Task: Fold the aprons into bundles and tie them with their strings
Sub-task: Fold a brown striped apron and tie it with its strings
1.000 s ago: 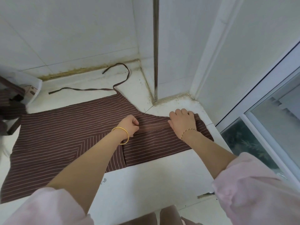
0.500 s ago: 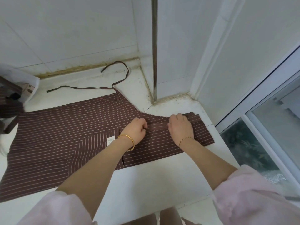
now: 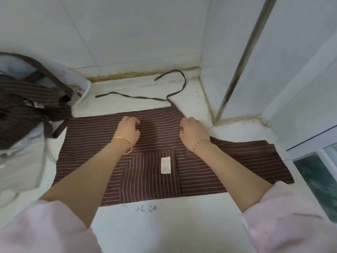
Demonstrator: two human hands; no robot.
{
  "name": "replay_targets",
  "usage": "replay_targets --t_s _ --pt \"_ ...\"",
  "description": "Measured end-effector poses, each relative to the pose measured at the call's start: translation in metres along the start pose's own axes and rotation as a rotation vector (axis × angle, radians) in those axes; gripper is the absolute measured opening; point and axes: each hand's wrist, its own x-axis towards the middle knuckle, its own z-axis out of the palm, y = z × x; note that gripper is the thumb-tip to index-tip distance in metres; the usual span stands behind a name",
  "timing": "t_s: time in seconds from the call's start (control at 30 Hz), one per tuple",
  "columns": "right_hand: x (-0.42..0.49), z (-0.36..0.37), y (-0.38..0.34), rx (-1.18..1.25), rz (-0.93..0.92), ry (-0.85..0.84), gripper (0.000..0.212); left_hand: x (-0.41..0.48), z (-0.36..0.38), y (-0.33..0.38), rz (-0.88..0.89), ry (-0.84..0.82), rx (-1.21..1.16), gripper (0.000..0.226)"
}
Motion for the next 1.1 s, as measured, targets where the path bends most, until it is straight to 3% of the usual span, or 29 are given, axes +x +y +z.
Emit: replay_targets --t_s 0.17,0.4,0.53,0.67,0.83,0.93,1.0,1.1 --pt "0.059 0.017 -0.053 -0.100 -0.063 -0.046 0.038 0.035 -0.027 -0.053 0.055 -0.052 0.209 0.051" --pt "0.118 0.035 -0.075 -0.434 -0.124 -0.169 0.057 0.080 -0.032 -0.090 0.184 -0.111 0.435 0.047" --pt "0.136 0.031 -0.081 -0.510 -0.091 -0.214 0.051 0.104 -0.036 -0.097 0.224 -0.164 0.477 0.041" --pt "0.146 0.024 -0.089 -0.604 -0.119 -0.282 0.027 0.118 -0.044 -0.099 0.270 -0.279 0.464 0.033" --pt "0.125 0.007 -0.089 -0.524 -0.124 -0.028 0.033 0.115 -0.062 -0.111 0.336 -0.302 0.446 0.025" --pt "0.102 -0.012 -0.093 -0.534 -0.098 0.166 0.029 0.098 -0.083 -0.104 0.403 -0.081 0.438 0.023" --pt "0.081 -0.022 -0.094 -0.581 -0.034 0.200 0.028 0.075 -0.094 -0.098 0.530 0.048 0.480 0.024" --pt "0.042 -0.022 -0.096 -0.726 -0.008 0.234 0.027 0.032 -0.098 -0.097 0.675 -0.035 0.609 0.027"
